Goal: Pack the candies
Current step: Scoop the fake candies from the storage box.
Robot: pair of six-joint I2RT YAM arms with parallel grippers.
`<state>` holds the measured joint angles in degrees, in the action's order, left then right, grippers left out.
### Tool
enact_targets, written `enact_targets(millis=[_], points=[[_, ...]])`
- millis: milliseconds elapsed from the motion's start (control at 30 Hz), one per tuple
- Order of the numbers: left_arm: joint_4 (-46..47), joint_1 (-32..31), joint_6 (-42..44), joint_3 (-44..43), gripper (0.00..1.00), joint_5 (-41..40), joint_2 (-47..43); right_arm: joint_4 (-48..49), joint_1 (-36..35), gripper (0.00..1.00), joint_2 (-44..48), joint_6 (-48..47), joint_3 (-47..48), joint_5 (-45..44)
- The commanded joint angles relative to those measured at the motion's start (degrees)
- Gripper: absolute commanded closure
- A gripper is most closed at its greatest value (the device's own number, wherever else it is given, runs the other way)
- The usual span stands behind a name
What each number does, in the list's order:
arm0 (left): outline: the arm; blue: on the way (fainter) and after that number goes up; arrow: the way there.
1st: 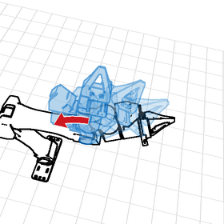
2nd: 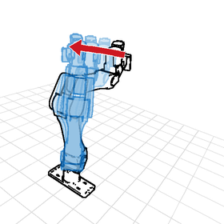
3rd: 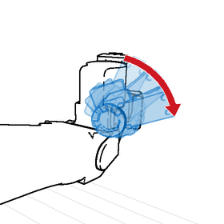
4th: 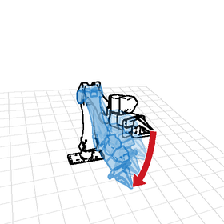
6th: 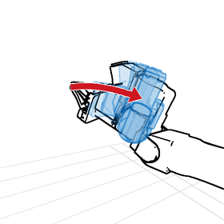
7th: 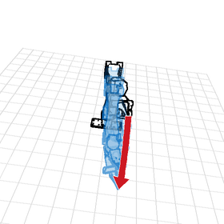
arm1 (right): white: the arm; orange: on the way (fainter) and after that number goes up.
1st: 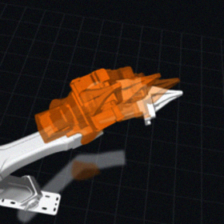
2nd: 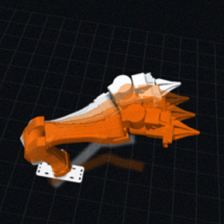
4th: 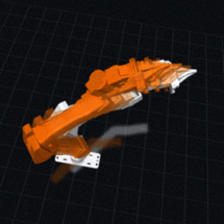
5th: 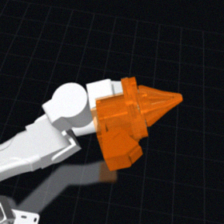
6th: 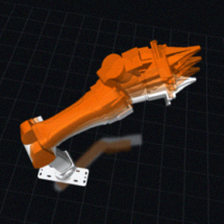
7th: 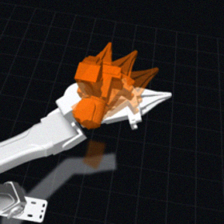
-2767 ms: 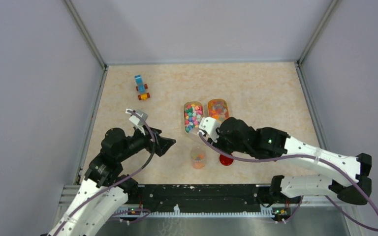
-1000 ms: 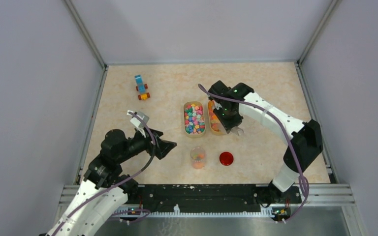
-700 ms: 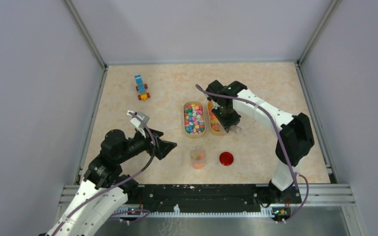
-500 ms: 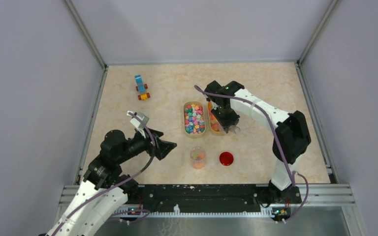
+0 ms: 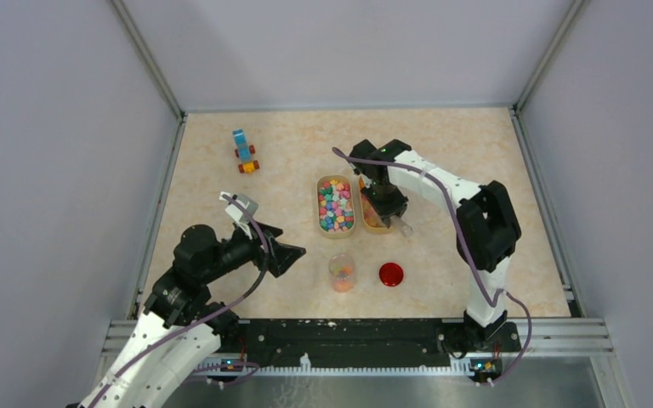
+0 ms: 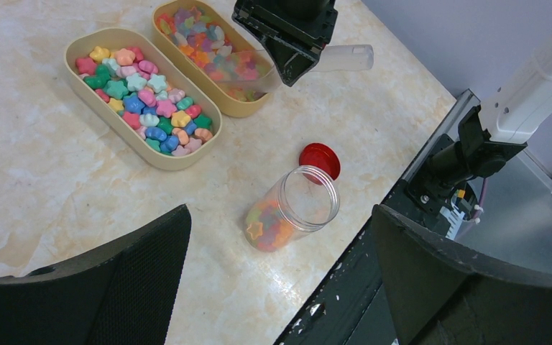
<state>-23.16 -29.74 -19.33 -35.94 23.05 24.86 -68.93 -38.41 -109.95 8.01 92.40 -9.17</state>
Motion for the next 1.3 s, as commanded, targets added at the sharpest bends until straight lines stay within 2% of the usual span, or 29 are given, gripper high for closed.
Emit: enact_targets(millis=[0,733,1267], points=[[2.70,-0.23,0.83,-0.07,0.01,-0.24,-0.34,2.78,1.05,1.00,-2.10,-0.35,2.28,0.05],[2.30,-0.23,0.92,-0.24,0.01,-1.00,0.80,14.72,2.90,1.00,-3.64,1.78,-2.69,-1.15],[2.04,-0.22,0.79,-0.33,0.01,-1.68,1.66,21.74,3.15,1.00,-0.04,1.66,-9.04,-2.85]])
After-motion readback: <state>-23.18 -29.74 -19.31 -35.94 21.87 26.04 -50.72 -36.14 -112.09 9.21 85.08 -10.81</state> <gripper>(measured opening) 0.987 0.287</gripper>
